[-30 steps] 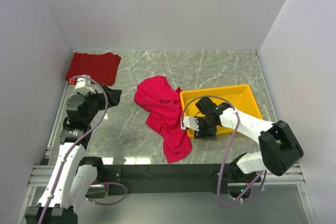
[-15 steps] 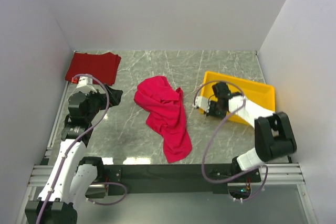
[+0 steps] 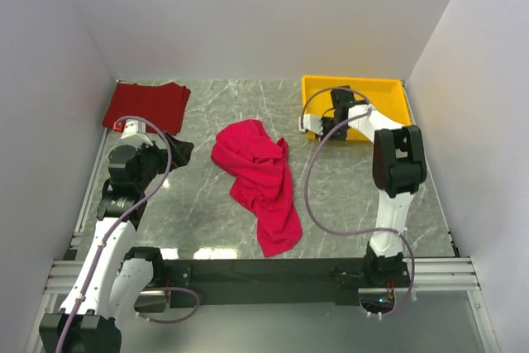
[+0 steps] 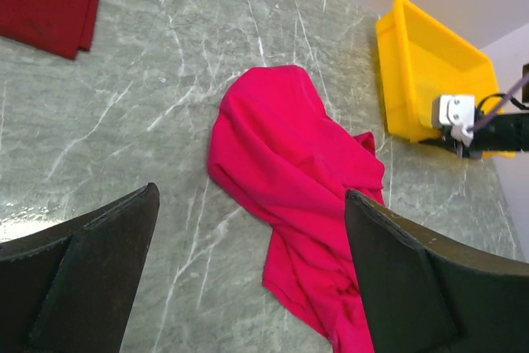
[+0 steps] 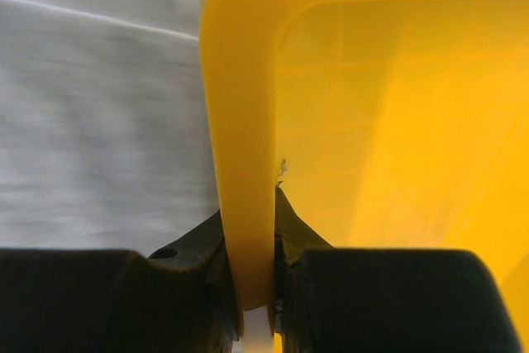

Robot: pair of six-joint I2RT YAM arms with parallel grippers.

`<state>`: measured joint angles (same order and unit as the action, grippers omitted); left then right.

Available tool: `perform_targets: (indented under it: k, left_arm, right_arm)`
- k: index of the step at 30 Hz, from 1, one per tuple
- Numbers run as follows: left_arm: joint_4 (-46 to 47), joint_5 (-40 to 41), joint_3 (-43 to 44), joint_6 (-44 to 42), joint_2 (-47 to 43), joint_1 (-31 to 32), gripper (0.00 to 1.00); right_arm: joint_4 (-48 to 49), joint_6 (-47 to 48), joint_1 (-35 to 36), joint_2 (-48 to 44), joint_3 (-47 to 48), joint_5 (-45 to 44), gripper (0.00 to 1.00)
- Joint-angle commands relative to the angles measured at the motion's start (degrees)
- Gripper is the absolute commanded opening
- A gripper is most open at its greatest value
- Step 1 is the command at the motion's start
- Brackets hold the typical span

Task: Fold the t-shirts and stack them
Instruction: Move the tshirt to the center of the board

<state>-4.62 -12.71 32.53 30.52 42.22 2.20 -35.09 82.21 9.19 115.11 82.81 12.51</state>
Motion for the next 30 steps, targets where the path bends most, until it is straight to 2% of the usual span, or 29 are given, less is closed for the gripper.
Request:
perform_targets:
  k: [1,7,16,18,19,23,30]
  left_arm:
    - [0.05,1.45,1.92,1.82,-1.52,0.00,0.99]
    - [0.05,2.16,1.74,3.31,-1.79,0.00,1.00]
    - [0.84,1.55,2.89,3.23,1.11,0.00,0.99]
    - [1.28,1.46,3.06,3.40,1.38,0.00,0.99]
    - [1.46,1.37,3.06,3.58,1.64,0.00,0.99]
    - [2.16,1.28,2.80,4.02,1.82,0.00,0.99]
    - [2.69,0.93,2.54,4.02,1.82,0.00,0.99]
  right_arm:
    - [0.29,4.27,-3.30,3.27,9.90,-1.61,0.06]
    - [0.12,9.72,-5.85,10.38,16.67,-2.32,0.07]
    - [-0.15,10.42,-7.17,17.33,24.86,-3.63,0.17]
    - [-0.50,10.16,-7.26,17.87,25.91,-3.99,0.23]
    - [-0.42,9.90,-7.26,18.04,25.92,-4.16,0.28]
    - [1.16,9.55,-7.34,17.43,24.60,-4.43,0.33]
    - [1.34,7.52,-7.43,15.06,21.53,-4.16,0.36]
